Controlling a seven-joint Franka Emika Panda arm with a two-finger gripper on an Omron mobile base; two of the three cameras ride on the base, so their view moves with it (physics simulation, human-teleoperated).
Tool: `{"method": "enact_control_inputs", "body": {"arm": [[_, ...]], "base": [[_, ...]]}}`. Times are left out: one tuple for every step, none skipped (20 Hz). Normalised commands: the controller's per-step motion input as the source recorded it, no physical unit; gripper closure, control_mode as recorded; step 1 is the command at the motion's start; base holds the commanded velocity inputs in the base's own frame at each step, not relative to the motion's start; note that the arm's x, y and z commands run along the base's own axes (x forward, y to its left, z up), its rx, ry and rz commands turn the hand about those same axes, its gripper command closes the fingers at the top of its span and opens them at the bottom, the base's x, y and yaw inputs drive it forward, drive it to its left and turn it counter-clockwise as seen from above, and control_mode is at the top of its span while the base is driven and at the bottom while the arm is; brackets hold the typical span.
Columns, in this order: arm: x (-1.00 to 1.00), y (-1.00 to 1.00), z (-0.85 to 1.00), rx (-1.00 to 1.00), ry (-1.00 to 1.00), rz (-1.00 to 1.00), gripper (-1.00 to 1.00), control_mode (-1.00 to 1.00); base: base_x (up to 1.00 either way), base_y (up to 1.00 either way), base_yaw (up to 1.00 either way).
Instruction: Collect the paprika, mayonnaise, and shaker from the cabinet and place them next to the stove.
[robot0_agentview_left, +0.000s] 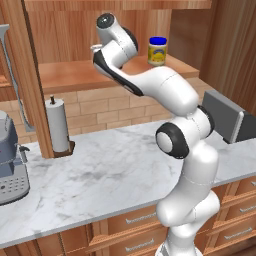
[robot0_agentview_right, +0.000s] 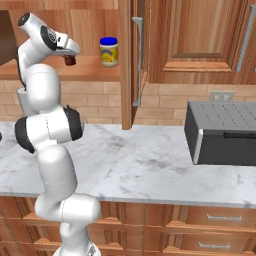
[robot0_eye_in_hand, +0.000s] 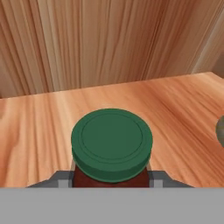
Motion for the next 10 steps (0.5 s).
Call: {"method": "enact_control_inputs", "body": {"arm": [[-0.62,0.00,-0.20,0.00,-0.03,0.00,1.00,-1.00],[-0.71,0.00,-0.20,0.00,-0.01,0.00,1.00,-1.00],[-0.85,0.00,-0.14,0.00,-0.03,0.00,1.00,-1.00],[-0.93,0.00,-0.06,0.00,-0.03,0.00,1.00,-1.00],[-1.00,0.00,0.00,0.00,-0.04,0.00,1.00,-1.00],[-1.00,0.00,0.00,0.00,-0.03,0.00,1.00,-1.00],[-1.00,0.00,0.13,0.02,-0.06,0.00,1.00,-1.00],[-1.00,-0.03,0.12,0.04,-0.02,0.00,1.00,-1.00],[-1.00,-0.09,0.11,0.07,0.00,0.00,1.00,-1.00],[-1.00,-0.19,0.04,0.08,0.00,0.00,1.00,-1.00]], "base": [[0.00,0.00,0.00],[0.00,0.00,0.00],[0.00,0.00,0.00],[0.00,0.00,0.00],[0.00,0.00,0.00],[0.00,0.00,0.00],[0.00,0.00,0.00],[0.00,0.00,0.00],[0.00,0.00,0.00],[0.00,0.00,0.00]]}}
